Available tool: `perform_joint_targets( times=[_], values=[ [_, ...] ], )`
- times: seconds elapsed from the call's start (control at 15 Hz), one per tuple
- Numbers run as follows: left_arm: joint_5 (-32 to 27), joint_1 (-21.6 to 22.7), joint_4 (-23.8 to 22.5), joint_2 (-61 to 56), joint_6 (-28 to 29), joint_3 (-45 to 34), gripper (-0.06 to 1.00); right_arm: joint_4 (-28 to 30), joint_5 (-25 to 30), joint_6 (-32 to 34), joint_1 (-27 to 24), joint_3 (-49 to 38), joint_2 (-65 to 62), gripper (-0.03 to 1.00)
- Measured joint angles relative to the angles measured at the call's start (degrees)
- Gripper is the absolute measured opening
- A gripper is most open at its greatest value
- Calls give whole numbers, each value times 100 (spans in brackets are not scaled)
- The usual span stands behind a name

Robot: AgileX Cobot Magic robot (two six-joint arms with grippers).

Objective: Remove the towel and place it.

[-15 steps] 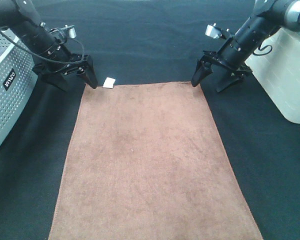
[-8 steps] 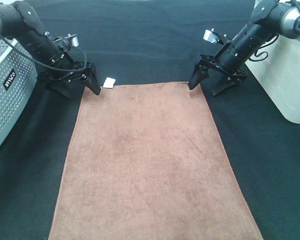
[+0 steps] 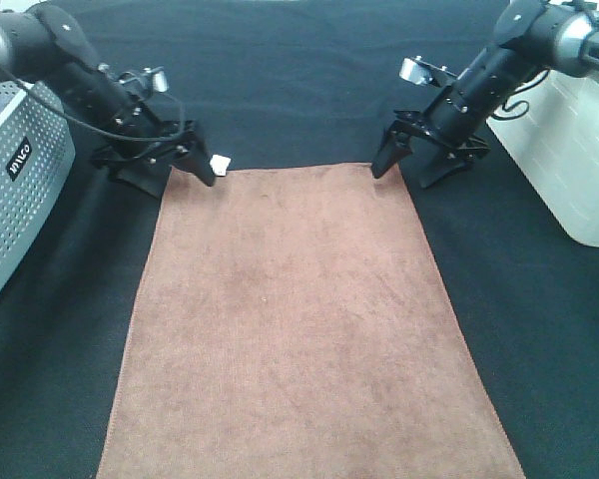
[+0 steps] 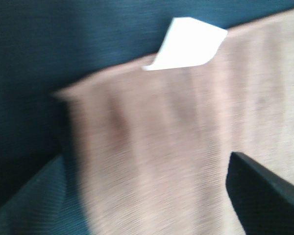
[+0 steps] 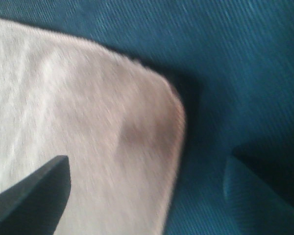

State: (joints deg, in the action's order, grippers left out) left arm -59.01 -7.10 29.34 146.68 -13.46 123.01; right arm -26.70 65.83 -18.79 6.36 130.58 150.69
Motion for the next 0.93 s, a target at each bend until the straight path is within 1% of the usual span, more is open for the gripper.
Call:
perform_joint_targets(
  times=[0.2, 0.33, 0.47, 0.53, 0.6, 0.67, 0.87, 0.93],
  values=[
    [264, -327, 103, 46, 0, 0, 73, 344, -590, 235, 367, 17, 0, 78],
    [315, -395, 115, 57, 69, 0, 69, 699, -779, 487, 516, 17, 0, 76],
    [332, -401, 115, 57, 97, 0, 65, 1008, -837, 647, 607, 17, 0, 69],
    [350, -401, 103, 69, 103, 0, 60, 1129, -882, 665, 619, 17, 0, 64],
    [384, -401, 103, 80, 103, 0, 54, 1215, -957, 710, 625, 17, 6, 49],
    [407, -401, 103, 92, 103, -6, 39, 1232, -985, 728, 625, 17, 11, 37],
    [464, -401, 97, 92, 103, -6, 5, 1238, -1089, 739, 625, 17, 52, 2],
    [498, -401, 34, 92, 103, -6, 1, 1255, -1089, 739, 625, 17, 52, 0]
  ],
)
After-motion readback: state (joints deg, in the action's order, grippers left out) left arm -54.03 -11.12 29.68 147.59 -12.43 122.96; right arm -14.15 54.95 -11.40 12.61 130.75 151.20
